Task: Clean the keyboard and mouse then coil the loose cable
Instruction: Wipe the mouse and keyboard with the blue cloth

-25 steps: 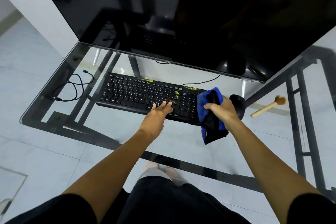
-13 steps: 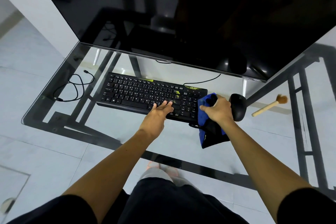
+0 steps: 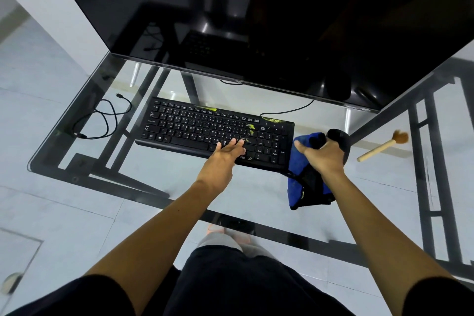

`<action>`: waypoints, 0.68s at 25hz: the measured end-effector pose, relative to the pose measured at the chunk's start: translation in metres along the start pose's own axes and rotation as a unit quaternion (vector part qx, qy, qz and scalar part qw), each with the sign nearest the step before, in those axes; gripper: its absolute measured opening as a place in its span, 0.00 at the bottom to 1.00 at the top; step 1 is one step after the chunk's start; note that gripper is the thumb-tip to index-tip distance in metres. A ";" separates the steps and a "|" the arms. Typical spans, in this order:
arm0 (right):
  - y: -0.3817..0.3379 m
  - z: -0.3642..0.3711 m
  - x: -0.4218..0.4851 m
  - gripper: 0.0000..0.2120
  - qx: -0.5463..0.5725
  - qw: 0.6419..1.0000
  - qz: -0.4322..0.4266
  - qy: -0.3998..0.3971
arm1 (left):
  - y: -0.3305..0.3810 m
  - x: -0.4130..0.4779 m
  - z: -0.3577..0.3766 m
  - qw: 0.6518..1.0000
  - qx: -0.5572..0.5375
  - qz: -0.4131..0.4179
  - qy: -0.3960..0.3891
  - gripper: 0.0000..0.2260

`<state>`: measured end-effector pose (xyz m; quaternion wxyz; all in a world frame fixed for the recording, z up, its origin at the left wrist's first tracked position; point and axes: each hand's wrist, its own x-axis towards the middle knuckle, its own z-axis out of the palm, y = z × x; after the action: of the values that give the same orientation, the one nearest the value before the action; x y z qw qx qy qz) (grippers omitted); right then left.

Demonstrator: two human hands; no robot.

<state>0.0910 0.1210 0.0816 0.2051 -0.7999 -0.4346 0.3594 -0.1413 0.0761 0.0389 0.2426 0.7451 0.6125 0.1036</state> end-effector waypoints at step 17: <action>-0.021 0.011 0.019 0.20 -0.066 0.998 -0.014 -0.004 | 0.002 0.000 -0.002 1.000 -0.013 -0.006 -0.004 0.27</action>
<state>0.0779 0.1483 0.0801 0.1553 -0.8041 -0.4693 0.3301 -0.1402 0.0760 0.0418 0.2549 0.7390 0.6144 0.1071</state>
